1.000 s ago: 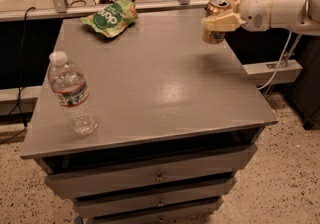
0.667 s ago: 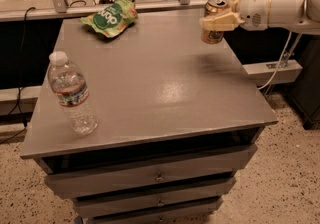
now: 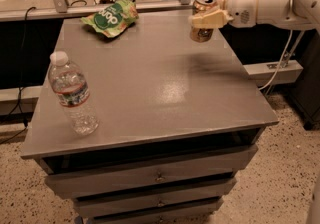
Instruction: Move orange can near water bottle
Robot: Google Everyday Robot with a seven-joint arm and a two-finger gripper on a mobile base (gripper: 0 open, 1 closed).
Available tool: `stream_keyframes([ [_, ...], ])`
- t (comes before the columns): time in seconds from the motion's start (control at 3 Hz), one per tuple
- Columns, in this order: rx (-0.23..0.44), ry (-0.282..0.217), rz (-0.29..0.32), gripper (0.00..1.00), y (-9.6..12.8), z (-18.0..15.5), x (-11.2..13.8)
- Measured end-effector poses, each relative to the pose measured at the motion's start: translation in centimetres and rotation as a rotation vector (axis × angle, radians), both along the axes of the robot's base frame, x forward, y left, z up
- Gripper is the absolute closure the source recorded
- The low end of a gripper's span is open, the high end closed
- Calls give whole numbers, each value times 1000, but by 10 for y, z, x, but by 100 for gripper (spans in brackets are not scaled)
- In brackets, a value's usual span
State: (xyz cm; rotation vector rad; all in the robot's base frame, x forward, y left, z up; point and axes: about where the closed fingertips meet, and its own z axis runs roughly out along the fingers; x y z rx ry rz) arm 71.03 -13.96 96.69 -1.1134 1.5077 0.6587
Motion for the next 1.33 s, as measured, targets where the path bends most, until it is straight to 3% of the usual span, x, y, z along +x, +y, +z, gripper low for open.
stream_keyframes([
  [0.67, 45, 19, 184, 100, 112, 14, -9],
  [1.33, 108, 111, 260, 100, 166, -7, -42],
])
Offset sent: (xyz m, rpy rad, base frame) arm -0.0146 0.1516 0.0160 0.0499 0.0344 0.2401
